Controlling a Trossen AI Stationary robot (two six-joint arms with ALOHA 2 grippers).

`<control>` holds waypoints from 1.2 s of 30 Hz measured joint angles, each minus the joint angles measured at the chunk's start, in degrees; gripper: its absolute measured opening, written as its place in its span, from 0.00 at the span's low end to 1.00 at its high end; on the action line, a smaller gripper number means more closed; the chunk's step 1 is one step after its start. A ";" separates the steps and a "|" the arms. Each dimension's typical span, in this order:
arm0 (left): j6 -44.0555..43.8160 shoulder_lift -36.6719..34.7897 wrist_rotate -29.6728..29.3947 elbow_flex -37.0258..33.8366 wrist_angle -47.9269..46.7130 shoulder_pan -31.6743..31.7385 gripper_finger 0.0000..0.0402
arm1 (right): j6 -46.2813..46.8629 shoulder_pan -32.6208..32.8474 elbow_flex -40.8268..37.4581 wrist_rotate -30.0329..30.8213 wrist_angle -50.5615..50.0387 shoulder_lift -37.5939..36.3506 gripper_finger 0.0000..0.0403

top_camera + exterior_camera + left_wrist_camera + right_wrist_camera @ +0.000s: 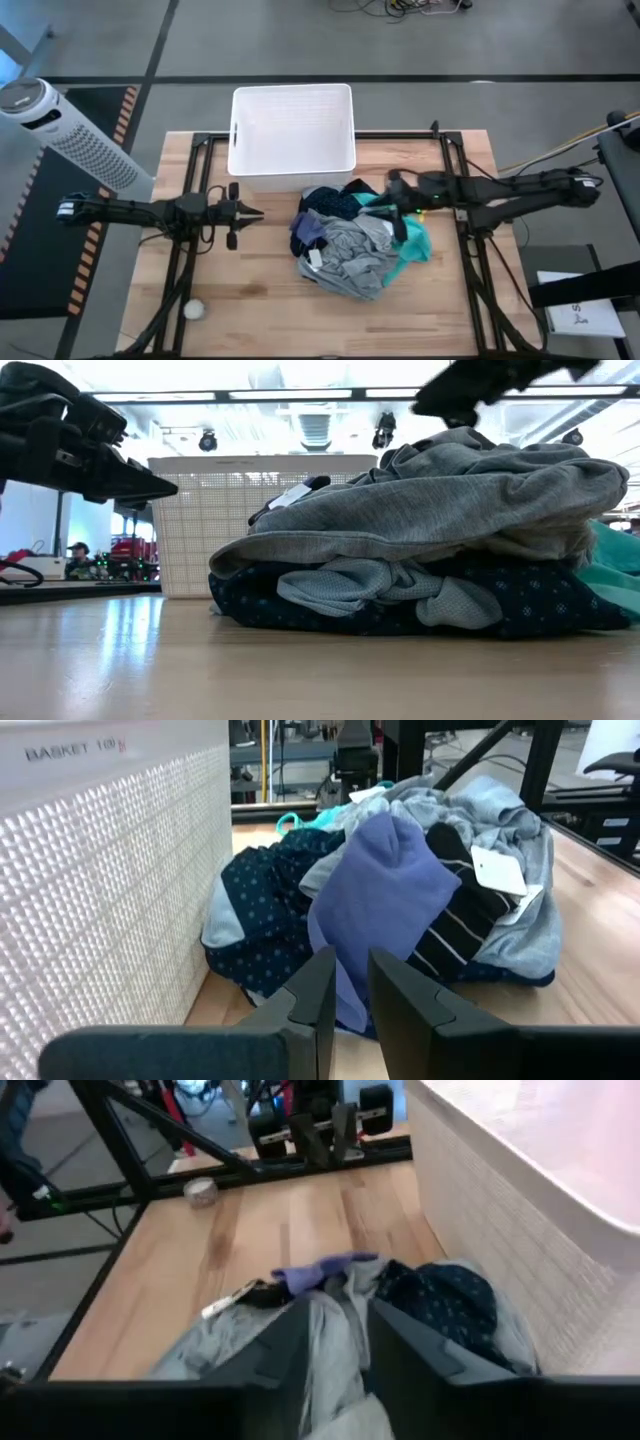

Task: Sort clothes
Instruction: Put the purple sock into the white laundry bin

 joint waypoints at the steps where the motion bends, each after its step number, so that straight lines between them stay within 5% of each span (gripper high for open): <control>1: 0.00 0.00 0.00 0.00 0.20 -0.02 0.12 | -0.42 0.00 1.38 -0.02 -0.49 1.90 0.30; 8: 0.00 0.00 0.00 0.00 0.29 -0.02 0.12 | -1.01 -0.02 11.17 -0.72 -0.46 16.05 0.45; 24: 0.00 1.02 0.00 0.00 0.20 -0.02 0.12 | 4.09 0.29 32.72 -2.58 -12.11 42.75 0.59; 28: -0.01 2.30 0.00 0.00 0.19 -0.02 0.12 | 3.22 0.92 36.31 -2.47 -14.78 45.50 0.48; 33: -0.18 3.97 0.00 0.00 0.20 -0.02 0.12 | -1.96 2.24 39.80 -2.52 -19.54 47.67 0.12; 36: -0.19 4.66 0.00 0.00 0.21 0.00 0.12 | -3.85 2.78 41.16 -2.53 -20.52 47.65 0.03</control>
